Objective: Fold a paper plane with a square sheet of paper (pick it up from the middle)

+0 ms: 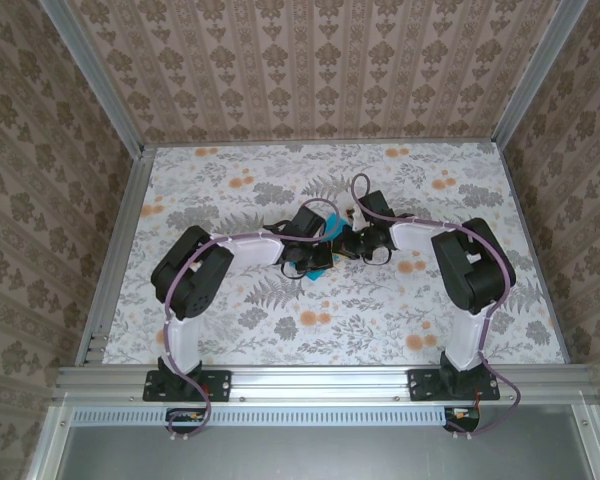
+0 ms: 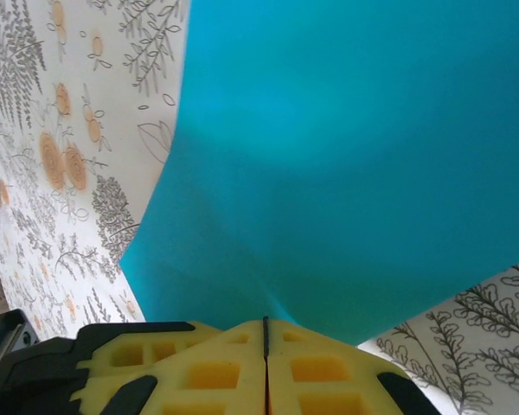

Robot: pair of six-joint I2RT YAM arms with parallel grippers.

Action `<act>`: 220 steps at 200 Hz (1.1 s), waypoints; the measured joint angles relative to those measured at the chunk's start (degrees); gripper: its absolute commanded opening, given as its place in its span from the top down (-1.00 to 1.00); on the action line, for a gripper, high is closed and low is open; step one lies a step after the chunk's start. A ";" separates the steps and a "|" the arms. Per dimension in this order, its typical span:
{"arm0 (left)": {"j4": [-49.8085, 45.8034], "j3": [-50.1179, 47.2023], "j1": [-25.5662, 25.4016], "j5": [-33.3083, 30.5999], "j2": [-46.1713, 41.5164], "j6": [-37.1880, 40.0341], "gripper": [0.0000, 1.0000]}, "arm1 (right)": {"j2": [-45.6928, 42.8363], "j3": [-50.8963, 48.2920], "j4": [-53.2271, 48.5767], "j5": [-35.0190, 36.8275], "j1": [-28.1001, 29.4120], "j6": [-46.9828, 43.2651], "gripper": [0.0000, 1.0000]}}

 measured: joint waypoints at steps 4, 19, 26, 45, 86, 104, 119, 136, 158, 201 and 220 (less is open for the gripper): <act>-0.02 -0.02 0.00 0.02 -0.04 0.00 1.00 | 0.09 0.02 -0.02 0.04 -0.02 -0.02 0.85; -0.07 -0.22 0.00 -0.02 -0.28 0.00 1.00 | 0.85 0.04 -0.04 0.11 -0.02 0.00 0.85; -0.07 -0.33 0.00 -0.02 -0.42 0.00 0.99 | 1.22 0.04 -0.07 0.31 -0.02 0.00 0.85; -0.04 -0.92 0.00 -0.17 -1.03 0.00 0.97 | 2.19 0.04 -0.15 0.31 0.00 0.00 0.85; 1.03 -2.51 0.07 -0.24 -2.84 -0.02 0.89 | 2.32 0.33 -0.59 0.35 -0.02 0.00 0.85; 1.42 -2.64 0.11 -0.26 -2.95 -0.02 0.88 | 2.32 0.39 -0.68 0.33 -0.02 0.00 0.85; 1.07 -2.64 0.13 -0.28 -2.93 -0.02 0.88 | 2.32 0.39 -0.68 0.33 -0.02 0.00 0.85; 0.81 -2.64 0.15 -0.26 -2.60 -0.02 0.88 | 2.32 0.42 -0.68 0.31 -0.02 0.02 0.85; 0.44 -2.62 0.15 -0.26 -2.01 -0.02 0.89 | 2.34 0.44 -0.70 0.31 -0.02 0.00 0.85; -0.28 -2.45 0.13 -0.79 -2.01 -0.02 0.91 | 2.99 1.27 -1.53 -0.42 -0.92 -0.04 0.83; -1.14 -2.21 0.13 -0.96 -2.01 -0.02 0.92 | 3.45 1.97 -2.23 -1.05 -1.42 -0.13 0.83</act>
